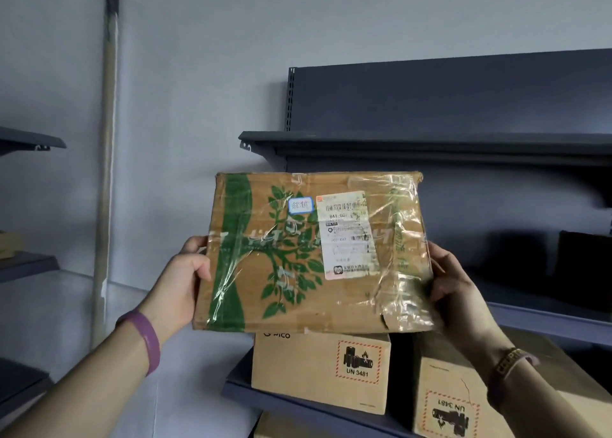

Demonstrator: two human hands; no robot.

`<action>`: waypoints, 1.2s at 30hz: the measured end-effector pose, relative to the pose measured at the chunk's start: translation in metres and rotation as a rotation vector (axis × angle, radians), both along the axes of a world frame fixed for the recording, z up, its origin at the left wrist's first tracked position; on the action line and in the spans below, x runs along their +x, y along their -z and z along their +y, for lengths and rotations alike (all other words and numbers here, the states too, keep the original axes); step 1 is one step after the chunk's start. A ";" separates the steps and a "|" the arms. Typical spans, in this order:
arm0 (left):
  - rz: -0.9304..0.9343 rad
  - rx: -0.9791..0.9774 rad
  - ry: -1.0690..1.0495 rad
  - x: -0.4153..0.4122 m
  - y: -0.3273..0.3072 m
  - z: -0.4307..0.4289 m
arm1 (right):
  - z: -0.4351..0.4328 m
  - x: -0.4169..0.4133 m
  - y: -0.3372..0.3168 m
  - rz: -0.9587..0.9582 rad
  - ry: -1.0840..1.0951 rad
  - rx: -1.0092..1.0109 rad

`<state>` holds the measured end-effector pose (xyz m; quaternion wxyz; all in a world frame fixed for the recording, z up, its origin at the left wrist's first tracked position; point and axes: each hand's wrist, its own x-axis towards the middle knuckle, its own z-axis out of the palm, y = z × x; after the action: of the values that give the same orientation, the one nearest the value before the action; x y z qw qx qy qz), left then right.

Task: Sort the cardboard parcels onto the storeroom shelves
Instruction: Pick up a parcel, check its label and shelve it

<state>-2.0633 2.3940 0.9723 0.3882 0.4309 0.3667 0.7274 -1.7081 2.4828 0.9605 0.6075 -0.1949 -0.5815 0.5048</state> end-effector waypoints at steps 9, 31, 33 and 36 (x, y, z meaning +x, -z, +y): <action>-0.018 0.097 0.104 0.008 0.008 0.004 | 0.000 -0.004 0.005 -0.056 0.012 -0.017; -0.013 -0.166 0.339 0.172 0.034 0.087 | -0.062 0.169 0.024 0.017 0.516 -0.107; 0.001 -0.190 0.379 0.215 0.031 0.092 | -0.078 0.210 0.027 0.038 0.574 -0.133; -0.001 -0.214 0.447 0.289 0.032 0.089 | -0.113 0.275 0.030 0.055 0.675 -0.136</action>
<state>-1.7741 2.4828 0.9402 0.5831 0.4572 0.3370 0.5808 -1.4333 2.3703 0.9307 0.7414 -0.4027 -0.4325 0.3180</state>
